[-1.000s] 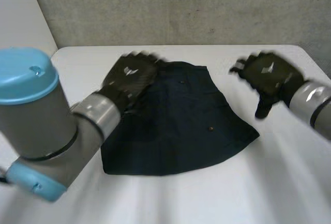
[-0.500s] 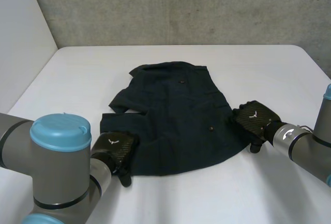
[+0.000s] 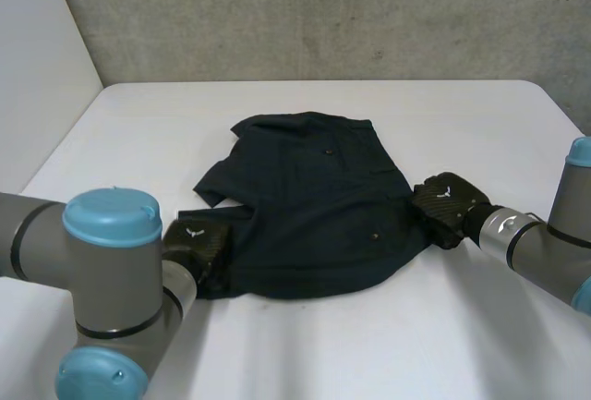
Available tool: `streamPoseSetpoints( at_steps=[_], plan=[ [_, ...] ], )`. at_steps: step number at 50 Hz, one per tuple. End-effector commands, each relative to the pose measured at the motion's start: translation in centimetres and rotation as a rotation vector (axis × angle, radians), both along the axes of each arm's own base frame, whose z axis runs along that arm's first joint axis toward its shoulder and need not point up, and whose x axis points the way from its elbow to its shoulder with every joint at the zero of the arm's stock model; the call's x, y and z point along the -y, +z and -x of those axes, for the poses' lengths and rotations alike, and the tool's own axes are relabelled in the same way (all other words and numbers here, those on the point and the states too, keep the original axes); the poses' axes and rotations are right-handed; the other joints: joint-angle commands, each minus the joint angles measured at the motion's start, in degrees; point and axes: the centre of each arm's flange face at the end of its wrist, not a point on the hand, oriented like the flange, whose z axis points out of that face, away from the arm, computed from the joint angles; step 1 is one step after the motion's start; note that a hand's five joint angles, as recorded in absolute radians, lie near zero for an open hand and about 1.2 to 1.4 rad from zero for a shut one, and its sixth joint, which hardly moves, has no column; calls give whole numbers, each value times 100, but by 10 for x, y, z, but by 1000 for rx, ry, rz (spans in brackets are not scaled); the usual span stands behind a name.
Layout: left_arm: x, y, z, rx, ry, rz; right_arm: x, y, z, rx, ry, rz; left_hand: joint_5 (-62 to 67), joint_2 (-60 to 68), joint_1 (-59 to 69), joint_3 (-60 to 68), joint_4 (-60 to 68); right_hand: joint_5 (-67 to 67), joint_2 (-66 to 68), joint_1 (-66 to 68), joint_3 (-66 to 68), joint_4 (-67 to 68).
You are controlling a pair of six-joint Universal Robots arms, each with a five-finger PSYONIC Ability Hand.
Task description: Fold the shorts.
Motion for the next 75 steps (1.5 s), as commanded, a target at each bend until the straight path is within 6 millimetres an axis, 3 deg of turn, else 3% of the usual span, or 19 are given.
streamPoseSetpoints(
  at_steps=[1, 5, 9, 11, 15, 19, 25, 27, 32, 38, 43, 49, 54, 56, 57, 58, 62, 67, 75],
  plan=[
    [3, 54, -3, -5, -19, 129, -3, 51, 1, 72, -46, -29, 1400, 1156, 1690, 1302, 1119, 1588, 1305, 2596, 1270, 1203],
    [-1, 104, -10, -23, -26, 254, -13, 104, 3, 102, -68, 29, 1400, 1156, 1690, 1302, 1119, 1588, 1305, 2596, 1270, 1203],
    [-18, 183, -20, -118, -21, 448, -22, 156, 5, 152, -88, 119, 1400, 1156, 1690, 1302, 1119, 1588, 1305, 2596, 1270, 1203],
    [-24, 208, -25, -152, -15, 509, -26, 181, 6, 193, -100, 167, 1400, 1156, 1690, 1302, 1119, 1588, 1305, 2596, 1270, 1203],
    [-44, 272, -38, -242, -1, 669, -54, 265, 15, 353, -128, 333, 1400, 1156, 1690, 1302, 1119, 1588, 1305, 2596, 1270, 1203],
    [-57, 310, -45, -293, 5, 755, -80, 312, 19, 451, -110, 421, 1400, 1156, 1690, 1302, 1119, 1588, 1305, 2596, 1270, 1203],
    [-63, 338, -49, -322, -1, 805, -87, 326, 18, 476, -113, 432, 1400, 1156, 1690, 1302, 1119, 1588, 1305, 2596, 1270, 1203],
    [-57, 337, -46, -317, -6, 801, -81, 320, 17, 472, -122, 405, 1400, 1156, 1690, 1302, 1119, 1588, 1305, 2596, 1270, 1203],
    [-4, 284, -20, -223, -26, 637, -47, 269, -7, 427, -133, 239, 1400, 1156, 1690, 1302, 1119, 1588, 1305, 2596, 1270, 1203],
    [63, 182, 12, -85, -32, 383, -18, 201, -37, 291, -159, 131, 1400, 1156, 1690, 1302, 1119, 1588, 1305, 2596, 1270, 1203],
    [131, 109, 24, -34, 21, 311, 35, 132, -47, 196, -254, 127, 1400, 1156, 1690, 1302, 1119, 1588, 1305, 2596, 1270, 1203],
    [190, 79, 33, -51, 58, 403, 88, 94, -55, 256, -348, 310, 1400, 1156, 1690, 1302, 1119, 1588, 1305, 2596, 1270, 1203],
    [220, 90, 44, -90, 80, 580, 112, 83, -67, 341, -360, 481, 1400, 1156, 1690, 1302, 1119, 1588, 1305, 2596, 1270, 1203],
    [223, 95, 45, -100, 84, 620, 120, 83, -73, 378, -343, 538, 1019, 775, 1309, 921, 738, -2250, -2534, -1243, -2568, -2635],
    [225, 99, 47, -112, 83, 653, 121, 84, -73, 384, -343, 547, -2732, -2975, -2442, -2830, -3012, -5155, -5439, -4148, -5473, -5540],
    [226, 102, 47, -118, 86, 670, 122, 85, -74, 383, -341, 549, -5384, -5627, -5094, -5482, -5664, -5412, -5695, -4404, -5730, -5797],
    [223, 105, 51, -127, 80, 692, 117, 94, -74, 389, -326, 514, -5600, -5844, -5310, -5698, -5881, -5412, -5695, -4404, -5730, -5797],
    [205, 109, 52, -110, 61, 644, 89, 129, -68, 387, -319, 468, -5600, -5844, -5310, -5698, -5881, -5412, -5695, -4404, -5730, -5797],
    [140, 119, 26, -54, 42, 497, 29, 129, -57, 281, -173, 283, -5379, -5622, -5089, -5477, -5659, -5412, -5695, -4404, -5730, -5797]
  ],
)
